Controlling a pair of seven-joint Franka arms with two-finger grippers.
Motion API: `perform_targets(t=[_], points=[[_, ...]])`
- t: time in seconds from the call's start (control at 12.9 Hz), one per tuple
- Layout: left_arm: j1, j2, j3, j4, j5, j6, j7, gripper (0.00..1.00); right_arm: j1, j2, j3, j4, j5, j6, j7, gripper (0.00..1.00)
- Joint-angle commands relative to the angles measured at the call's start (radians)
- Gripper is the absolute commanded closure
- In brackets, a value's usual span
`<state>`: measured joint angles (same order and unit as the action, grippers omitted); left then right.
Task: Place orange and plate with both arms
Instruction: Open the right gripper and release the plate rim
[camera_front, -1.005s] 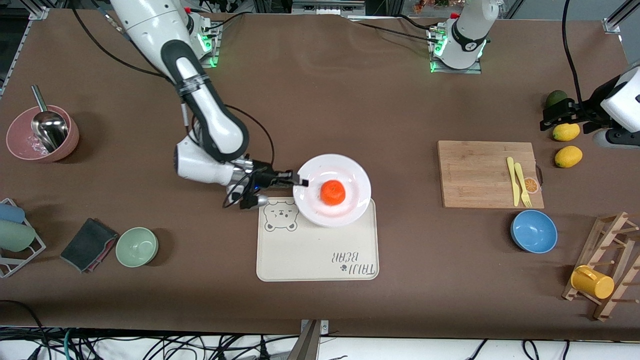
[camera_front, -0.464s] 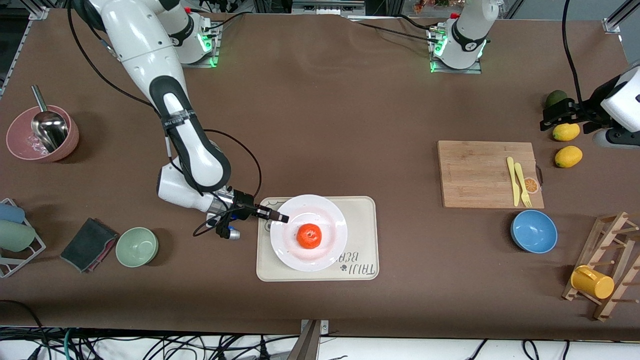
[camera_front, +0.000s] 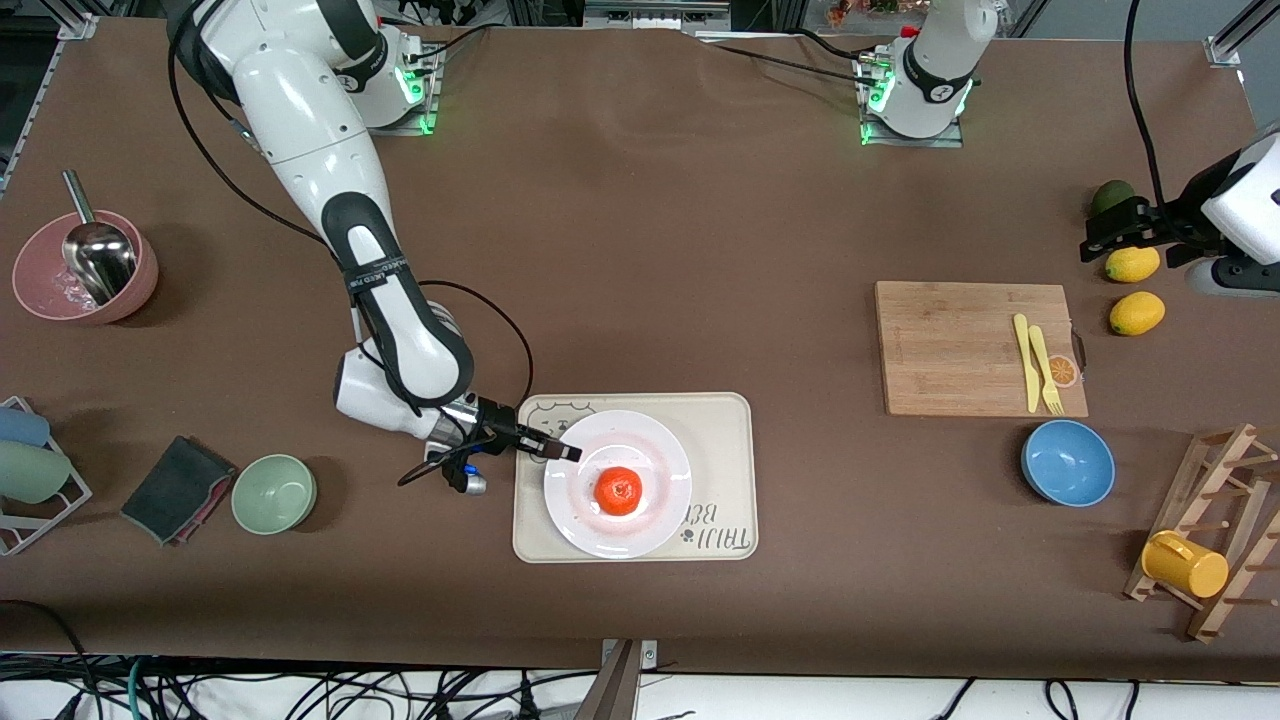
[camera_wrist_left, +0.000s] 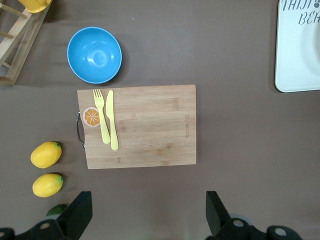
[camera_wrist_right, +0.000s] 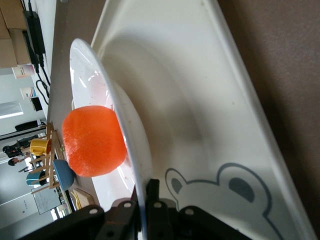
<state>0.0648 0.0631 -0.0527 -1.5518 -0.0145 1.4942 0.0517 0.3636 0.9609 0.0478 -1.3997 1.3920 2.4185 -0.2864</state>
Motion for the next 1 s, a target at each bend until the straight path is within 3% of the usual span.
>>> perform_targets(t=[0.0, 0.08, 0.39, 0.93], points=[[-0.002, 0.01, 0.007, 0.024, -0.021, -0.005, 0.02, 0.0, 0.003, 0.021, 0.009, 0.039, 0.018, 0.001, 0.0, 0.99], [-0.002, 0.01, 0.007, 0.024, -0.021, -0.005, 0.02, 0.0, 0.003, 0.018, 0.01, 0.038, 0.018, -0.001, -0.003, 0.01], [-0.002, 0.01, 0.007, 0.024, -0.021, -0.005, 0.02, 0.0, 0.009, -0.071, 0.006, -0.024, -0.033, -0.01, -0.004, 0.0], [-0.002, 0.012, 0.007, 0.024, -0.021, -0.005, 0.02, 0.0, 0.009, -0.325, -0.062, -0.278, -0.488, -0.013, 0.009, 0.0]])
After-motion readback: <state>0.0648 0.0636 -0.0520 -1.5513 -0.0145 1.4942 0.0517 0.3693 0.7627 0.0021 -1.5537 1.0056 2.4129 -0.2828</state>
